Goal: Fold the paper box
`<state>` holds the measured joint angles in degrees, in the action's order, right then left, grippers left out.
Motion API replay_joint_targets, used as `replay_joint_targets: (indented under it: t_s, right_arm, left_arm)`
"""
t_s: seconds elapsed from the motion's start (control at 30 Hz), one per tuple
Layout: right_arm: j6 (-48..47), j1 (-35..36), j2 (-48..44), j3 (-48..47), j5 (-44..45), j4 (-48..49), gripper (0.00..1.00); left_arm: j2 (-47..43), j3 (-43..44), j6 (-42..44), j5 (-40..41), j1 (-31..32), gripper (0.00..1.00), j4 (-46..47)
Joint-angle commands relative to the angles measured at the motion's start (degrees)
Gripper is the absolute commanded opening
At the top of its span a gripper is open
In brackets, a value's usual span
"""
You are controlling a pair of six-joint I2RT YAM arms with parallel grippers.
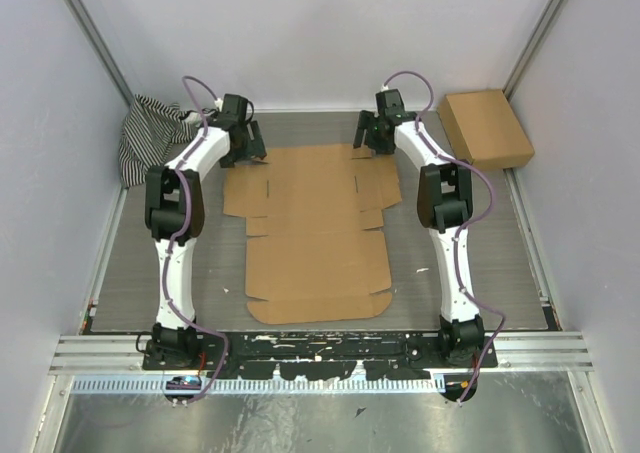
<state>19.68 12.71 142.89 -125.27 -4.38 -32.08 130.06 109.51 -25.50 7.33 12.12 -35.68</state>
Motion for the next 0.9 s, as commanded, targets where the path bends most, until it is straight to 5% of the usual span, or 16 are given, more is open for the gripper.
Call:
replay_joint_targets:
  t_s: [0.0, 0.57, 0.87]
  right_arm:
    - [0.6, 0.4, 0.5, -2.7, -1.1, 2.0, 0.75]
    - [0.6, 0.6, -0.9, 0.4, -2.5, 2.9, 0.72]
    - [0.2, 0.5, -2.5, 3.0, -2.6, 3.0, 0.7]
  left_arm:
    - [1.5, 2.6, 0.5, -0.4, -0.4, 0.9, 0.5]
    - [4.1, 3.5, -1.3, -4.4, -0.3, 0.72, 4.7]
    - [5.5, 4.1, -1.7, -7.8, -0.4, 0.47, 6.2]
